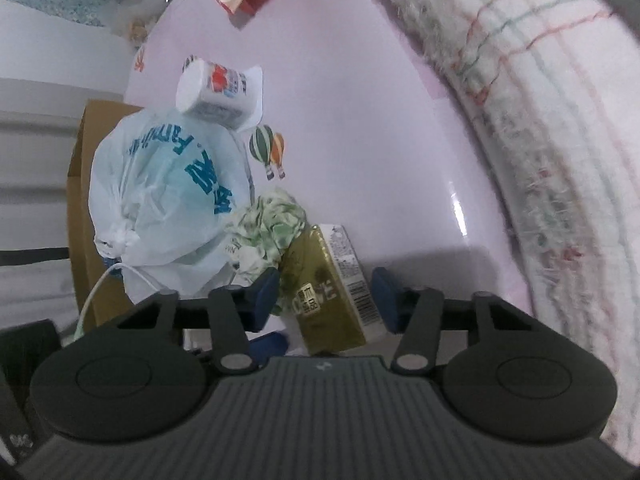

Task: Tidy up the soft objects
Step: 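Reach the right tool to the small gold-olive box and grasp it, then carry the gold-olive box into the cardboard box and open the right tool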

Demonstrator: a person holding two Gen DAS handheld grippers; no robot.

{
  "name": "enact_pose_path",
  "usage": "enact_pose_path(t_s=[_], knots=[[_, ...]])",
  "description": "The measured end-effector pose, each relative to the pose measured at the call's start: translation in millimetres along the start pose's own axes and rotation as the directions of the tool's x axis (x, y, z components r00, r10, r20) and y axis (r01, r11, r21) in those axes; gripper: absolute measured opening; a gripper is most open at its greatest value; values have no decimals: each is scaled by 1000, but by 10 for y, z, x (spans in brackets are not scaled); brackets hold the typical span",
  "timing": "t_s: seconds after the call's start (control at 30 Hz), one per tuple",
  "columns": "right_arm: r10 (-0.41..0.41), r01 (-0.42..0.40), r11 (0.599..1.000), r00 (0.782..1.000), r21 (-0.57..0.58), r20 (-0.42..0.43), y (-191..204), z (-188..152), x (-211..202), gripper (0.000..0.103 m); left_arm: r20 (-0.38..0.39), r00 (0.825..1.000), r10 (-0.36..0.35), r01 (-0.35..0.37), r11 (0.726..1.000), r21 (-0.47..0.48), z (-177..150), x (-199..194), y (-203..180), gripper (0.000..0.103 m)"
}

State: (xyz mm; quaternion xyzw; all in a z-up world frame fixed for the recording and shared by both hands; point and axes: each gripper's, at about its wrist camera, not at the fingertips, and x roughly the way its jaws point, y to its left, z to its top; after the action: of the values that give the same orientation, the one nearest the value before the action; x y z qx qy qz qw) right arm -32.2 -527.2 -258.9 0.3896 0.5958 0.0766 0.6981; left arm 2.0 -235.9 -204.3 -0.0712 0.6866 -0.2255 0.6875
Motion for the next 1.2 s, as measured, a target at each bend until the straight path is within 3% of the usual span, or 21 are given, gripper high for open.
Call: enact_pose_path(t_s=[0.4,0.83,1.2], knots=[[13,-14,1000,998,-7,-69,35,-20,107,36,-22,994,111,-110,992,56,45,95,-126,58],[74,-74,997,997,4,-21,111,-54,-233,36,4,989,148,-148,982,120,64,-177,-539,57],[138,-138,990,990,7,24,344,-171,-505,36,38,984,176,-180,973,147,28,-668,-497,57]])
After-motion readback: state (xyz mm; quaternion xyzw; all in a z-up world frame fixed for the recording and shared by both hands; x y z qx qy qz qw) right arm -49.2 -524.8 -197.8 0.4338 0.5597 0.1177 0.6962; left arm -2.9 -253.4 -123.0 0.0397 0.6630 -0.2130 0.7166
